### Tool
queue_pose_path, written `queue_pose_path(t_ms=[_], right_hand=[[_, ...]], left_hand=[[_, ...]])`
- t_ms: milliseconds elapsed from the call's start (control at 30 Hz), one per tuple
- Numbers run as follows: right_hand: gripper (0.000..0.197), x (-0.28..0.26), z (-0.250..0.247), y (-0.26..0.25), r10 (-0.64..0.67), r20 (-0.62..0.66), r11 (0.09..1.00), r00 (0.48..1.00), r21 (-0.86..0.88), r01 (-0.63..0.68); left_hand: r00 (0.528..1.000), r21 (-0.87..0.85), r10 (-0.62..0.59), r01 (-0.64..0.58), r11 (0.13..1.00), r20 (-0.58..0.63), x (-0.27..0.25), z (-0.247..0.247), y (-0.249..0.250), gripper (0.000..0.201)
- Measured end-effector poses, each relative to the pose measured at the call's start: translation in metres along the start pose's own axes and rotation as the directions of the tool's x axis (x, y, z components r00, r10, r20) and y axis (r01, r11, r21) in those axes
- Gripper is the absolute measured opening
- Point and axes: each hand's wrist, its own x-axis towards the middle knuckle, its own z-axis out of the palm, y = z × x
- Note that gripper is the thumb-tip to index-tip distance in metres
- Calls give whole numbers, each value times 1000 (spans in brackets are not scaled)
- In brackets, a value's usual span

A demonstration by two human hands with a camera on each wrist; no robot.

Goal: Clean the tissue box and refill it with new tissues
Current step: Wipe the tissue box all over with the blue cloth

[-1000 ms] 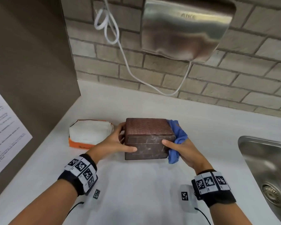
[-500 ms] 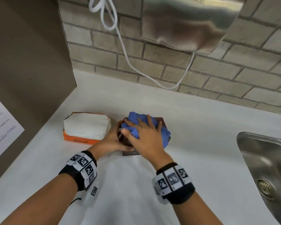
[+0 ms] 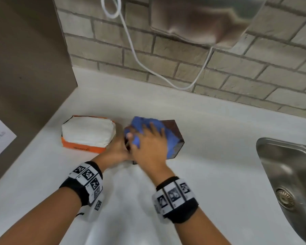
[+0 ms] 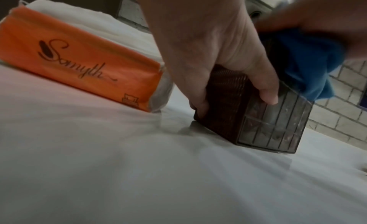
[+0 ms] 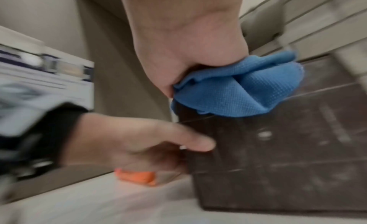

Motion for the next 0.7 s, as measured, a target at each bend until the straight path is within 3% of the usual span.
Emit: queue_pose_path(t_ms=[33, 67, 133, 200, 233, 300, 367, 433, 500, 567, 600, 700], right_hand=[[35, -5, 6, -10, -84, 17, 996, 996, 34, 83], [36, -7, 7, -13, -134, 49, 990, 990, 56, 132], [37, -2, 2, 11, -161, 16, 986, 987, 40, 160], [40, 5, -11, 48, -45, -38, 996, 998, 69, 48], [39, 9, -18, 64, 53, -5, 989, 999, 136, -52], [38, 15, -22, 81, 220, 134, 945, 966, 218, -245], [42, 12, -17, 66, 292, 150, 952, 945, 50, -302], [53, 3, -10, 32, 220, 77, 974, 973, -66, -215], [58, -10, -1, -3, 56, 75, 998, 996, -1, -57], [46, -16, 3, -14, -57, 76, 997, 995, 53, 53], [42, -14, 2, -7, -72, 64, 997, 995, 33, 70], [40, 1, -5, 41, 44, 27, 999, 999, -10, -43]], left_hand=[[999, 68, 0, 3, 998, -41, -1, 0, 1, 27], [997, 112, 4, 5, 994, -79, -1, 1, -1, 32], [999, 5, 23, -23, 1000, -38, -3, 2, -1, 39], [1000, -75, 16, -16, 997, 4, -5, 3, 1, 88], [1000, -85, 14, -14, 996, 5, -5, 4, 0, 102], [1000, -29, 9, -10, 1000, -13, -6, 4, 3, 111], [1000, 21, 10, -9, 1000, -26, -7, 3, 2, 111], [998, 35, -44, 46, 998, -35, -5, 7, 4, 90], [993, 9, -98, 99, 995, -73, -5, 8, 7, 25], [992, 6, -97, 98, 995, -79, -8, 9, 6, 18], [995, 12, -64, 65, 998, -83, -8, 8, 3, 22], [999, -38, -21, 20, 999, -43, -11, 4, 6, 92]])
